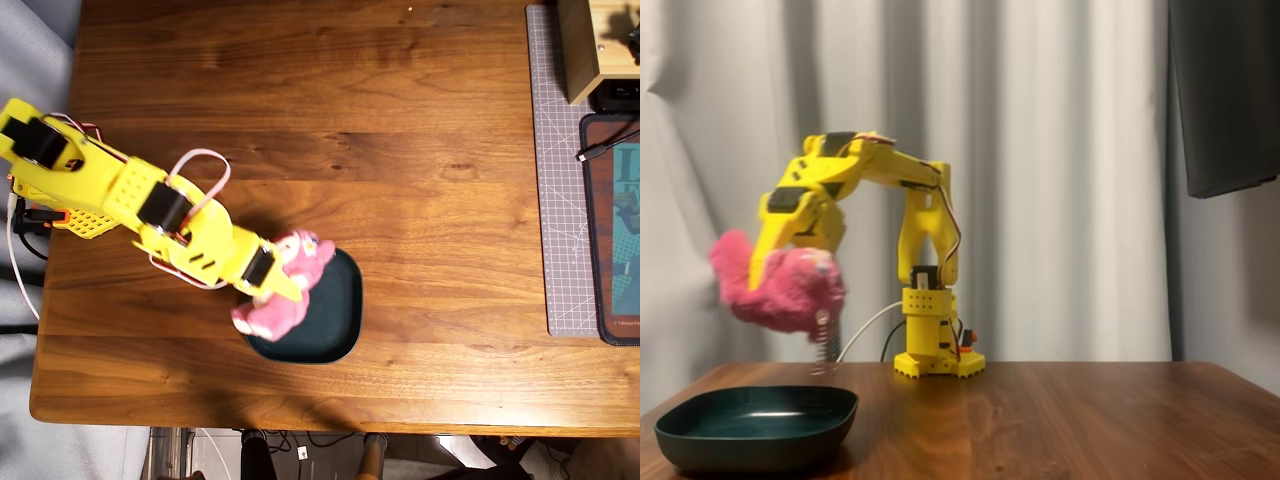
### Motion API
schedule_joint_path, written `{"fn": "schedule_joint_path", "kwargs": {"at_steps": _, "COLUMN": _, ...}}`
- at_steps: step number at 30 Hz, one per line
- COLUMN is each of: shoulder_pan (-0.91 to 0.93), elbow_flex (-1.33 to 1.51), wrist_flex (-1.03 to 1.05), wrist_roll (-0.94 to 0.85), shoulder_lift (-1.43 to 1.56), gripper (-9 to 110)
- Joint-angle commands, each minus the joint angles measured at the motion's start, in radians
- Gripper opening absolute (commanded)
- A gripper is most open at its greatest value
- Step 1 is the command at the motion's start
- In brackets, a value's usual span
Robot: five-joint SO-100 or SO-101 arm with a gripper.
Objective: Grasp a strawberry bear and put it in the bin.
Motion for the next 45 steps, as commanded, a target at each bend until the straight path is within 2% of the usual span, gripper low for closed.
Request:
{"fn": "schedule_joint_path", "kwargs": {"at_steps": 1, "shoulder_pan": -0.018, "elbow_flex": -0.118, "wrist_flex": -0.012, "wrist_roll": -0.023, "shoulder_lift": -0.02, "gripper": 0}}
{"fn": "schedule_joint_path", "kwargs": {"at_steps": 9, "shoulder_pan": 0.005, "elbow_flex": -0.14, "wrist_flex": 0.014, "wrist_roll": -0.025, "shoulder_lift": -0.028, "gripper": 1}}
{"fn": "schedule_joint_path", "kwargs": {"at_steps": 12, "shoulder_pan": 0.008, "elbow_flex": -0.137, "wrist_flex": 0.015, "wrist_roll": -0.025, "shoulder_lift": -0.028, "gripper": 9}}
{"fn": "schedule_joint_path", "kwargs": {"at_steps": 15, "shoulder_pan": 0.009, "elbow_flex": -0.129, "wrist_flex": 0.018, "wrist_roll": -0.025, "shoulder_lift": -0.028, "gripper": 28}}
{"fn": "schedule_joint_path", "kwargs": {"at_steps": 22, "shoulder_pan": 0.018, "elbow_flex": -0.13, "wrist_flex": 0.034, "wrist_roll": -0.025, "shoulder_lift": -0.028, "gripper": 35}}
{"fn": "schedule_joint_path", "kwargs": {"at_steps": 29, "shoulder_pan": 0.023, "elbow_flex": -0.141, "wrist_flex": 0.058, "wrist_roll": -0.023, "shoulder_lift": -0.025, "gripper": 33}}
{"fn": "schedule_joint_path", "kwargs": {"at_steps": 31, "shoulder_pan": 0.023, "elbow_flex": -0.155, "wrist_flex": 0.089, "wrist_roll": -0.023, "shoulder_lift": -0.018, "gripper": 24}}
{"fn": "schedule_joint_path", "kwargs": {"at_steps": 32, "shoulder_pan": 0.023, "elbow_flex": -0.169, "wrist_flex": 0.118, "wrist_roll": -0.023, "shoulder_lift": -0.012, "gripper": 14}}
{"fn": "schedule_joint_path", "kwargs": {"at_steps": 33, "shoulder_pan": 0.023, "elbow_flex": -0.176, "wrist_flex": 0.152, "wrist_roll": -0.023, "shoulder_lift": 0.008, "gripper": 12}}
{"fn": "schedule_joint_path", "kwargs": {"at_steps": 38, "shoulder_pan": 0.075, "elbow_flex": -0.029, "wrist_flex": 0.212, "wrist_roll": -0.023, "shoulder_lift": 0.351, "gripper": 7}}
{"fn": "schedule_joint_path", "kwargs": {"at_steps": 45, "shoulder_pan": 0.333, "elbow_flex": 0.537, "wrist_flex": 0.155, "wrist_roll": -0.025, "shoulder_lift": 1.072, "gripper": 10}}
